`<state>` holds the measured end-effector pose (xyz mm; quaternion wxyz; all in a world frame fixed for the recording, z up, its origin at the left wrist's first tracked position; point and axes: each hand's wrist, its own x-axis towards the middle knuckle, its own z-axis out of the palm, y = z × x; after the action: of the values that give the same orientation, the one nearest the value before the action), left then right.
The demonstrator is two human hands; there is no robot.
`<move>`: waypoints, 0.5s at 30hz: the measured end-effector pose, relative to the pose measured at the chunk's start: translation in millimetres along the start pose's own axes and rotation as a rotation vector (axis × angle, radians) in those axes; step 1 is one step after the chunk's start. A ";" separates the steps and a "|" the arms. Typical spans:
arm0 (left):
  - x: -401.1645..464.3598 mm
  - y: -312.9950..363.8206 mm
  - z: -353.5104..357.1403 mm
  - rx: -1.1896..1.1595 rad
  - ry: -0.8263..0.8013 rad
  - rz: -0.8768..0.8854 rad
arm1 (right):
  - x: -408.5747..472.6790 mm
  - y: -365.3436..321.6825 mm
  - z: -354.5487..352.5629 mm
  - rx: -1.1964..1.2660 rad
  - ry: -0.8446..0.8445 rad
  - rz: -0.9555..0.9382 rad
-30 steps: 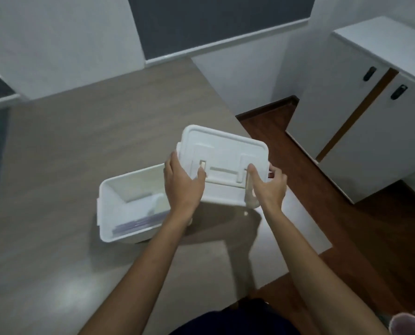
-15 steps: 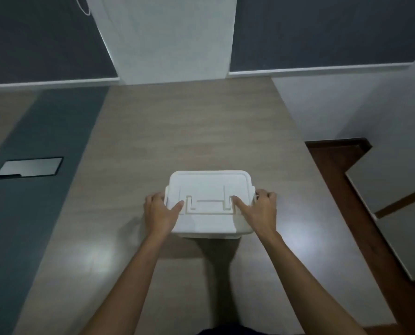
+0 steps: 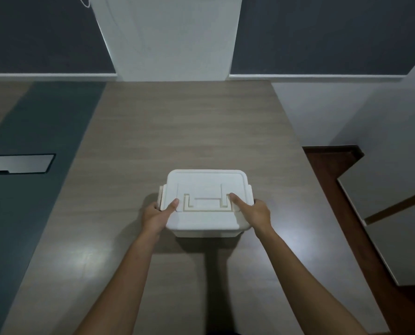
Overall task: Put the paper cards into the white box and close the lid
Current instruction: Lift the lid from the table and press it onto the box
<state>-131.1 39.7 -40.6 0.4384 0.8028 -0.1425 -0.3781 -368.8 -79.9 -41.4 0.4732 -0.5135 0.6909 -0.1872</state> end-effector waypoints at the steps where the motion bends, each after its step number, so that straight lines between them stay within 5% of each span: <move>1: -1.0 0.7 0.8 0.005 0.048 0.045 | -2.0 -1.0 1.2 -0.027 0.070 -0.035; 4: -11.6 0.6 7.5 0.040 0.174 0.212 | -11.2 -0.6 11.0 -0.135 0.278 -0.237; 15: -22.3 -17.1 26.6 0.266 0.390 0.396 | -22.3 12.7 30.7 0.012 0.347 -0.404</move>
<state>-167.3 46.2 -52.5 0.4137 0.8672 -0.2576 -0.1022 -349.0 -48.0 -55.4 0.3038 -0.5985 0.6439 -0.3674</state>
